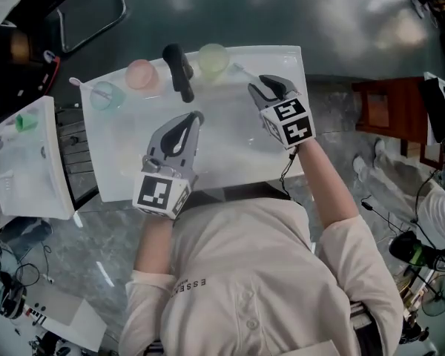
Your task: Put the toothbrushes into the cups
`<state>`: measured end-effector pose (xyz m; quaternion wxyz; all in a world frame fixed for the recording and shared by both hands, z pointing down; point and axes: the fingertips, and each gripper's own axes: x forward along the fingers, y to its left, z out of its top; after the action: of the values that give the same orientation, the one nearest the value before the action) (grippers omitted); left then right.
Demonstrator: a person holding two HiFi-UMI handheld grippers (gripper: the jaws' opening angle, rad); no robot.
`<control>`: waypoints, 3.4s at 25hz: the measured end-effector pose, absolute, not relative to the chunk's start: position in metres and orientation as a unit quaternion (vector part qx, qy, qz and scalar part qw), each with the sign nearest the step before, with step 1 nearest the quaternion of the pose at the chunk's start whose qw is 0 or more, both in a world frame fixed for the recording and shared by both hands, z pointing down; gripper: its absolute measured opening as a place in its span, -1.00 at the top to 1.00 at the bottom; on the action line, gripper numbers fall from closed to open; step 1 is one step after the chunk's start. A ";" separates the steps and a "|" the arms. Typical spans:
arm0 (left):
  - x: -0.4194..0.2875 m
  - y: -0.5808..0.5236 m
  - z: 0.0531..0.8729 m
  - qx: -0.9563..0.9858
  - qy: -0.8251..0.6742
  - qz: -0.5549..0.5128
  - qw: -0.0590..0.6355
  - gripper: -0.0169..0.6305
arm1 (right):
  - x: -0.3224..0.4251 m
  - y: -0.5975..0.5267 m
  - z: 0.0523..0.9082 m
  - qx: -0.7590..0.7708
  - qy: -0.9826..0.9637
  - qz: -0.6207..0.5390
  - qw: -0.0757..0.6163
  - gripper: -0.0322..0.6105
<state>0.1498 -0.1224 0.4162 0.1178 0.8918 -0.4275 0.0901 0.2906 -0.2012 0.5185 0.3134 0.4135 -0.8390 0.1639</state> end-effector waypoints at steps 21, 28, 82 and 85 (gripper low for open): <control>0.156 -0.129 0.439 0.873 -0.455 0.107 0.139 0.93 | 0.306 -0.218 0.589 0.334 -0.796 0.141 0.485 0.74; 0.137 -0.122 0.425 0.878 -0.451 0.092 0.132 0.93 | 0.296 -0.212 0.558 0.379 -0.796 0.152 0.447 0.74; -0.135 -0.136 0.398 0.865 -0.479 0.079 0.126 0.94 | -0.003 -0.278 0.388 0.483 -0.870 0.093 0.017 0.74; -0.136 -0.135 0.408 0.864 -0.477 0.081 0.136 0.94 | -0.005 -0.278 0.402 0.483 -0.871 0.082 0.031 0.74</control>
<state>-0.1356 -0.1347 0.4082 0.1362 0.8644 -0.4771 0.0814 -0.0048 -0.2778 0.4019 0.0305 0.4832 -0.8712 0.0816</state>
